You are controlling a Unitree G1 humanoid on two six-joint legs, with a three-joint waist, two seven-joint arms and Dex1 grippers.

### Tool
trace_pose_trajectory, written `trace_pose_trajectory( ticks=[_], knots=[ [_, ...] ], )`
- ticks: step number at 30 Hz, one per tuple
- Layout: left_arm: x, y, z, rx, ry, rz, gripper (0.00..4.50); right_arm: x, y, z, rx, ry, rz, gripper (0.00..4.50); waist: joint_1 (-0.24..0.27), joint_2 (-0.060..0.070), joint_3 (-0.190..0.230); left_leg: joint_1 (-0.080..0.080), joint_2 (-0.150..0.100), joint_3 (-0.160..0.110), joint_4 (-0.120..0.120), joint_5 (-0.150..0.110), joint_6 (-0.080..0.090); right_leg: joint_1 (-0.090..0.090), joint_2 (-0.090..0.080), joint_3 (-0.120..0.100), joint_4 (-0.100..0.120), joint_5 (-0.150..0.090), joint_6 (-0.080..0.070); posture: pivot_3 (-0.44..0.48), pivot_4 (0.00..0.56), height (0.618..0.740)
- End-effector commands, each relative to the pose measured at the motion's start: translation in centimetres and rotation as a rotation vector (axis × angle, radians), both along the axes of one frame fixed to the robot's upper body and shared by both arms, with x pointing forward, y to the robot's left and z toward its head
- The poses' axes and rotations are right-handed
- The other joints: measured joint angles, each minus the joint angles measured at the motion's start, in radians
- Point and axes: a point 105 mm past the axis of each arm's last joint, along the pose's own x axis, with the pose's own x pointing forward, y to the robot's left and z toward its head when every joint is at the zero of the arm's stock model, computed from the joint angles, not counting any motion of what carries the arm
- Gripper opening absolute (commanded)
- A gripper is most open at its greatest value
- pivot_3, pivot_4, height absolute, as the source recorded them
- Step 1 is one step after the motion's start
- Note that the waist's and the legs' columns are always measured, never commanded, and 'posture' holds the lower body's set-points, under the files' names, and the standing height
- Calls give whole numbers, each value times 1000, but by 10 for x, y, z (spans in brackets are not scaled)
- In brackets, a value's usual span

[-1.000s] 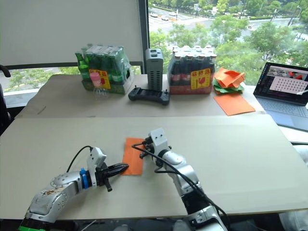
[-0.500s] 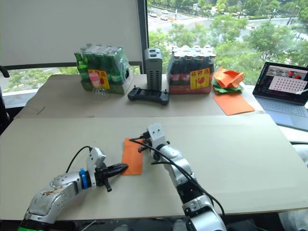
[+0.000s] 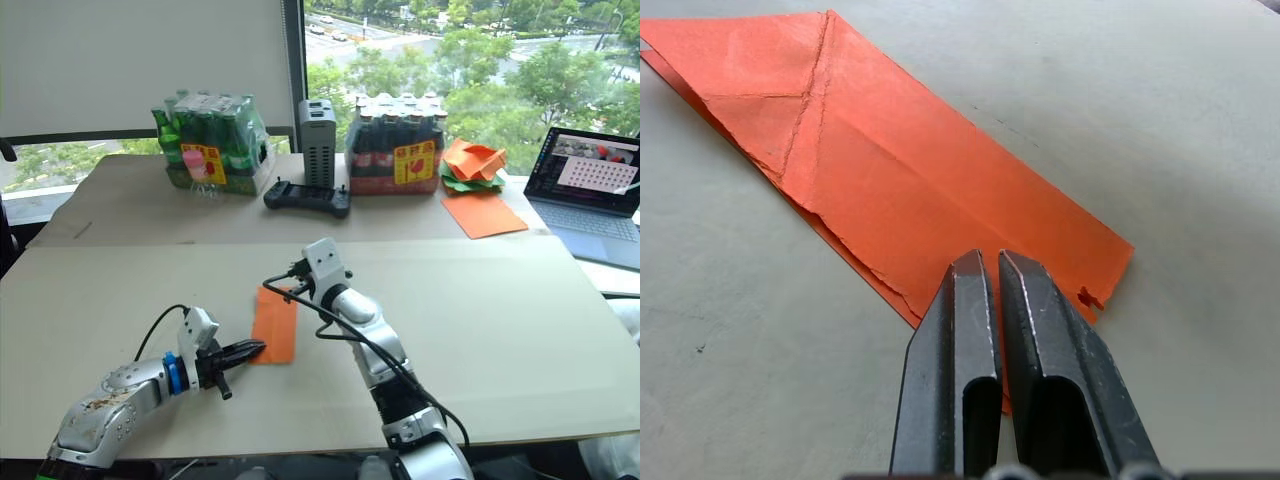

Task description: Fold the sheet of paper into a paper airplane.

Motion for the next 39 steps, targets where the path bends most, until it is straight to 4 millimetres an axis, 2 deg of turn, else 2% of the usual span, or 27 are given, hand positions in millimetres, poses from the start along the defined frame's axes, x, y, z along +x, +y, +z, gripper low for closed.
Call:
trace_pose_trajectory(
  ticks=[1, 4, 13, 24, 39],
  knots=[
    [-2, 0, -3, 10, 22, 8, 264, -10, 9, -2, -25, 36, 64, 0, 0, 0, 0, 0, 0, 0, 0, 0, 0, 0, 0, 0, 0, 0, 0, 0, 150, 740],
    [-1, 0, -3, 10, 21, 8, 264, -9, 7, -16, -70, 86, 46, 0, 2, 0, 0, 0, 0, 0, 0, 0, 0, 0, 0, 0, 0, 0, 0, 0, 150, 740],
    [-1, 3, -5, 10, 26, 16, 264, -13, -1, -36, -163, 146, 47, 0, 1, 0, 0, 0, 0, 0, 0, 0, 0, 0, 0, 0, 0, 0, 0, 0, 150, 740],
    [0, 4, -6, 9, 26, 17, 264, -20, 0, -46, -194, 190, 77, 0, 1, 0, 0, 0, 0, 0, 0, 0, 0, 0, 0, 0, 0, 0, 0, 0, 150, 740],
    [0, 7, -7, 15, 25, 20, 264, -34, -11, -61, -222, 268, 92, 0, 1, 0, 0, 0, 0, 0, 0, 0, 0, 0, 0, 0, 0, 0, 0, 0, 150, 740]
  ],
)
